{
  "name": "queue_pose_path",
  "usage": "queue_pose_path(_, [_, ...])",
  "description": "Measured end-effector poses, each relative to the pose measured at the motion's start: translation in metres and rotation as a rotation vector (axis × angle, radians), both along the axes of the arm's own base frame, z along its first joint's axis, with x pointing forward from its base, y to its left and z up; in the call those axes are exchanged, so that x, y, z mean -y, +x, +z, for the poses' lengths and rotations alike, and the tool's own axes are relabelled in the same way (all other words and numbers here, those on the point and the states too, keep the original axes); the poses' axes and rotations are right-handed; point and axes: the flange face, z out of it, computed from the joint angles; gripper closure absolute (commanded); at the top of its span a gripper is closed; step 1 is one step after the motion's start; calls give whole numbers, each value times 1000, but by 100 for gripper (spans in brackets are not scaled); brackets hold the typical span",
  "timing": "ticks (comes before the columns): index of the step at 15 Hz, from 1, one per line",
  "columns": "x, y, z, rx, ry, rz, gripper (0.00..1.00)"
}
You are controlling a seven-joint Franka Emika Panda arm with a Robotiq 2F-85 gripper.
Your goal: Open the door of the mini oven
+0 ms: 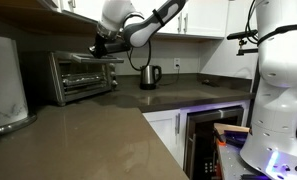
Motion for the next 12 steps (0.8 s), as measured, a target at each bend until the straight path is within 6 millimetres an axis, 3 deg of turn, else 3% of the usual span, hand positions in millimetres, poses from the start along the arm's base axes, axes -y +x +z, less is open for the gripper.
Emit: queue_pose_path(12, [-2, -4, 10, -78, -13, -13, 100])
